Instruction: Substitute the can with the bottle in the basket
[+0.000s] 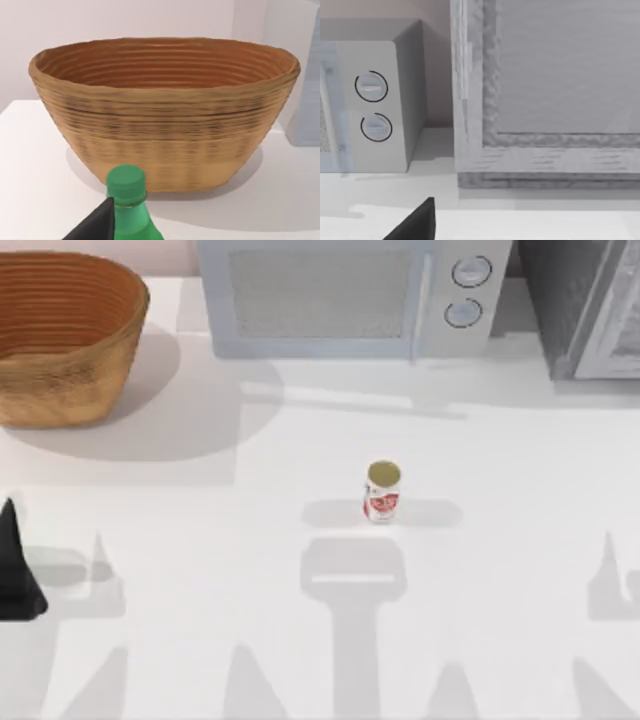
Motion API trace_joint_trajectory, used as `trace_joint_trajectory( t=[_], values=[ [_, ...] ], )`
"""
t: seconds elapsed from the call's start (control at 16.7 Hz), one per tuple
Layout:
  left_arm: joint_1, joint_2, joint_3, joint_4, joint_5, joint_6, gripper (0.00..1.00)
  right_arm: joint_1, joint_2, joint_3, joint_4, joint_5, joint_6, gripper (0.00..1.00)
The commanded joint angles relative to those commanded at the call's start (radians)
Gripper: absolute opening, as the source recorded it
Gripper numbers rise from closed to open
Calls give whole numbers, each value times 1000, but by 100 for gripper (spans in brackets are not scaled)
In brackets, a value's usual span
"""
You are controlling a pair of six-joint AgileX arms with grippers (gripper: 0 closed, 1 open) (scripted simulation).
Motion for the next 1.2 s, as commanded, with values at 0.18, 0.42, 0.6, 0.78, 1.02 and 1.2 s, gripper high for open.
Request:
trace_joint_trajectory(
  t=[0.18, 0.42, 0.6, 0.78, 1.02, 1.2],
  values=[
    [44, 168, -6, 135, 45, 16, 100, 0, 0, 0, 0, 0, 0, 100],
    [119, 447, -7, 372, 121, 44, 100, 0, 0, 0, 0, 0, 0, 100],
    [179, 675, -7, 564, 182, 67, 100, 0, 0, 0, 0, 0, 0, 100],
    [237, 896, -7, 749, 241, 90, 100, 0, 0, 0, 0, 0, 0, 100],
    [303, 1150, -10, 954, 307, 115, 100, 0, 0, 0, 0, 0, 0, 100],
    [337, 1285, -13, 1058, 341, 127, 100, 0, 0, 0, 0, 0, 0, 100]
  ],
)
